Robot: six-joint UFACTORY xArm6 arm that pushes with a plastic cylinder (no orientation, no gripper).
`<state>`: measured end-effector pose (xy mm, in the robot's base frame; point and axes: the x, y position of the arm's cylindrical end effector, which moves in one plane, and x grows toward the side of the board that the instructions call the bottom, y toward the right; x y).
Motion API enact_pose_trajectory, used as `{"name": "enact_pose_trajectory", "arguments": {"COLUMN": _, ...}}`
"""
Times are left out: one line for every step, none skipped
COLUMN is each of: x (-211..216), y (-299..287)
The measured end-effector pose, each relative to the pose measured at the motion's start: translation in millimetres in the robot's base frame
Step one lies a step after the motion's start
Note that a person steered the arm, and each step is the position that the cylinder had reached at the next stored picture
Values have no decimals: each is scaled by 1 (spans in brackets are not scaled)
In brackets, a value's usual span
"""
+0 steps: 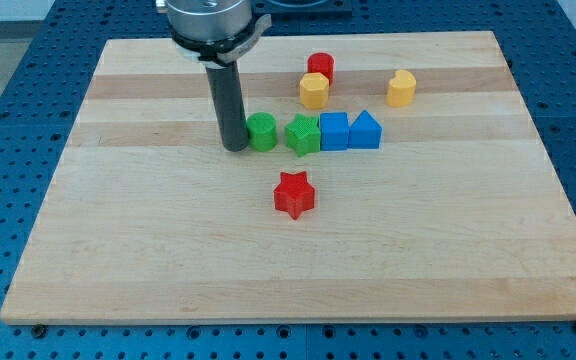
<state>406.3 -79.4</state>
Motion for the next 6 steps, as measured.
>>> {"name": "enact_pose_trajectory", "arguments": {"x": 0, "y": 1}}
{"name": "enact_pose_trajectory", "arguments": {"x": -2, "y": -5}}
{"name": "enact_pose_trajectory", "arguments": {"x": -17, "y": -27}}
{"name": "enact_pose_trajectory", "arguments": {"x": -35, "y": -28}}
{"name": "enact_pose_trajectory", "arguments": {"x": -42, "y": -27}}
{"name": "enact_pose_trajectory", "arguments": {"x": -42, "y": -20}}
